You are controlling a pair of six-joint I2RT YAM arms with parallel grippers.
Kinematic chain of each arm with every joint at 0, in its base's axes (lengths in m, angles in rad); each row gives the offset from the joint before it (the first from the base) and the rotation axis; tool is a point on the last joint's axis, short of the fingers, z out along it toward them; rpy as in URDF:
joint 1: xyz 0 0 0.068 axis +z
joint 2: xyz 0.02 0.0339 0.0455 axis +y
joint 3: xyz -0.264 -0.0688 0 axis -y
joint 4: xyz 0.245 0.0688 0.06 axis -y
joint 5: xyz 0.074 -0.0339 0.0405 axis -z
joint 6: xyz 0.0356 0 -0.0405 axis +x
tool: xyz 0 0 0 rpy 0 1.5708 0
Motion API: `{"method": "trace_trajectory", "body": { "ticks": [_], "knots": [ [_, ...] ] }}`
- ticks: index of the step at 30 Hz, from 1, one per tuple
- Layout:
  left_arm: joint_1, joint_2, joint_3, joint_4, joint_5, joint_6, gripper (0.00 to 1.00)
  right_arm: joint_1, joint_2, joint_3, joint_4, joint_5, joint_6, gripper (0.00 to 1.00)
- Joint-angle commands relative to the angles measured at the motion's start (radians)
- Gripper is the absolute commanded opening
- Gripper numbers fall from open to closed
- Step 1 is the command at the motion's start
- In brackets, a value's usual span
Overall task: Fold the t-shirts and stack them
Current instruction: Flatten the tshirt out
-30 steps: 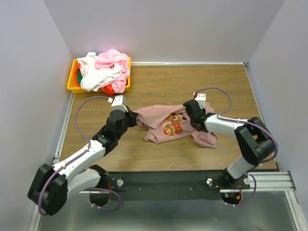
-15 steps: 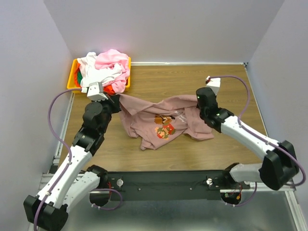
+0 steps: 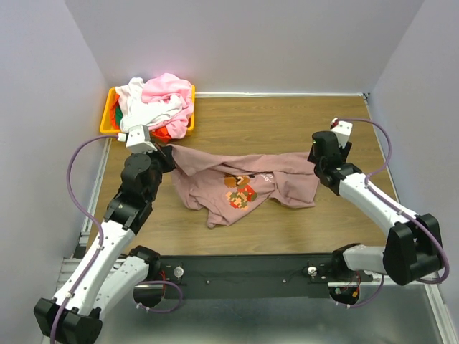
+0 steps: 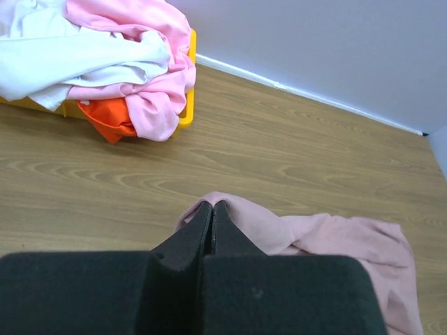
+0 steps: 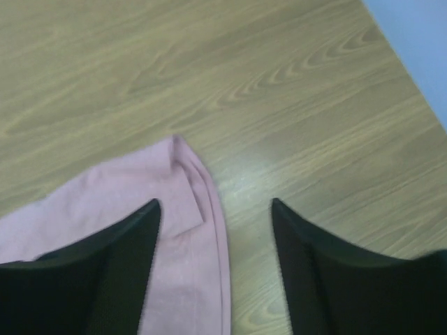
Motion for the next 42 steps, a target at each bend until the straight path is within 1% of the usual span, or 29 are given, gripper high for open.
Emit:
{"method": "trace_trajectory", "body": {
  "ticks": [1, 6, 9, 12, 14, 17, 20, 27, 32, 42],
  "knots": [
    [0.007, 0.043, 0.000, -0.003, 0.038, 0.017, 0.00, -0.002, 0.036, -0.013, -0.027, -0.110, 0.020, 0.76],
    [0.007, 0.059, -0.011, 0.016, 0.062, 0.017, 0.00, -0.002, 0.056, -0.061, -0.026, -0.270, 0.066, 0.78],
    [0.007, 0.051, -0.011, 0.016, 0.062, 0.022, 0.00, -0.004, 0.094, -0.089, -0.024, -0.279, 0.088, 0.77],
    [0.007, 0.047, -0.012, 0.014, 0.059, 0.023, 0.00, -0.013, 0.154, -0.087, -0.023, -0.296, 0.100, 0.75],
    [0.007, 0.048, -0.019, 0.016, 0.067, 0.022, 0.00, -0.034, 0.192, -0.078, -0.013, -0.345, 0.094, 0.72],
    [0.007, 0.048, -0.022, 0.017, 0.068, 0.022, 0.00, -0.053, 0.231, -0.070, 0.003, -0.363, 0.085, 0.68],
    [0.007, 0.048, -0.020, 0.017, 0.068, 0.022, 0.00, -0.074, 0.243, -0.069, 0.025, -0.379, 0.074, 0.65],
    [0.007, 0.048, -0.023, 0.022, 0.071, 0.022, 0.00, -0.129, 0.289, -0.058, 0.083, -0.468, 0.034, 0.61],
    [0.007, 0.051, -0.026, 0.023, 0.073, 0.020, 0.00, -0.157, 0.318, -0.043, 0.115, -0.500, 0.022, 0.59],
    [0.007, 0.057, -0.028, 0.025, 0.078, 0.019, 0.00, -0.165, 0.340, -0.009, 0.149, -0.515, -0.004, 0.58]
  ]
}}
